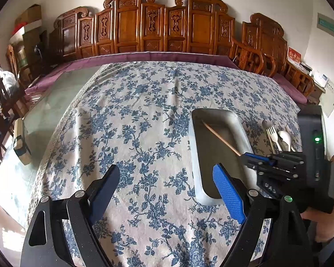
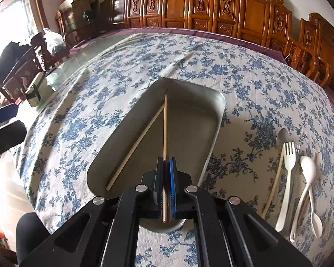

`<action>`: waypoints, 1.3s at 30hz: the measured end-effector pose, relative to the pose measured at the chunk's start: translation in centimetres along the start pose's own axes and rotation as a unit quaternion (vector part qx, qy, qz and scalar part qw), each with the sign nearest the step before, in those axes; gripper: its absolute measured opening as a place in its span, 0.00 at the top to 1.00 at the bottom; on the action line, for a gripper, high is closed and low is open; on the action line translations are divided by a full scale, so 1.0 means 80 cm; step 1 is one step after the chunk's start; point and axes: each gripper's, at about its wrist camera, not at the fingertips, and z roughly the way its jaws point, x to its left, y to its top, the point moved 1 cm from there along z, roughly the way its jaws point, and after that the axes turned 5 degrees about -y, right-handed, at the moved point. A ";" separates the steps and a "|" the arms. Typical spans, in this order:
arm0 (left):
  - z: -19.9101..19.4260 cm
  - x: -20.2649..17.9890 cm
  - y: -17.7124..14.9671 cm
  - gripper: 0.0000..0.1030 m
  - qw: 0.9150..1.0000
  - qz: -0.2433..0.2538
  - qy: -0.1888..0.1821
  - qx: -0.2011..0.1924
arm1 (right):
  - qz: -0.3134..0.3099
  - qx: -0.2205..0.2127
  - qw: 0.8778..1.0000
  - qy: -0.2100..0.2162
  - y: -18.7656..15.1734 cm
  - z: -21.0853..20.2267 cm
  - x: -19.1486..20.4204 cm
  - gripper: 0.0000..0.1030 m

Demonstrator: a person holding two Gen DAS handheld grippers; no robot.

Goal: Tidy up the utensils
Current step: 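Lower the chopstick into the metal tray and open the left tool while the right tool carries its chopstick over, then lower the chopstick into the metal tray and open the right tool, then grasp the white plastic spoon with the right tool while the left tool grasps the white fork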

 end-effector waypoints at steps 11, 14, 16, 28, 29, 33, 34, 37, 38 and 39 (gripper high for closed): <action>0.001 -0.005 -0.002 0.20 1.000 0.007 0.002 0.003 | 0.022 -0.007 0.997 0.072 0.005 0.001 -0.007 0.91; -0.001 -0.013 -0.003 0.20 1.000 0.014 0.001 0.001 | 0.019 -0.023 0.997 0.077 0.004 -0.014 -0.018 0.90; -0.003 -0.020 -0.003 0.20 1.000 0.019 0.000 -0.001 | 0.016 -0.038 0.996 0.077 0.002 -0.030 -0.029 0.91; 0.000 -0.116 -0.003 0.20 0.998 0.059 -0.031 0.003 | 0.000 -0.086 0.996 0.038 -0.034 -0.107 -0.137 0.74; 0.002 -0.123 -0.003 0.20 0.997 0.062 -0.034 0.003 | 0.003 -0.091 0.995 0.034 -0.037 -0.112 -0.148 0.73; 0.012 -0.161 -0.002 0.20 0.995 0.083 -0.045 0.007 | 0.015 -0.104 0.994 0.012 -0.040 -0.123 -0.193 0.73; 0.015 -0.170 -0.002 0.20 0.995 0.088 -0.048 0.009 | 0.019 -0.106 0.994 0.006 -0.040 -0.124 -0.204 0.73; 0.025 -0.192 -0.001 0.20 0.993 0.100 -0.053 0.014 | 0.035 -0.114 0.993 -0.009 -0.037 -0.129 -0.242 0.73; 0.030 -0.202 -0.001 0.20 0.993 0.105 -0.057 0.017 | 0.037 -0.115 0.993 -0.016 -0.036 -0.130 -0.254 0.73; 0.033 -0.207 -0.001 0.20 0.992 0.107 -0.058 0.019 | 0.038 -0.111 0.993 -0.024 -0.037 -0.127 -0.266 0.73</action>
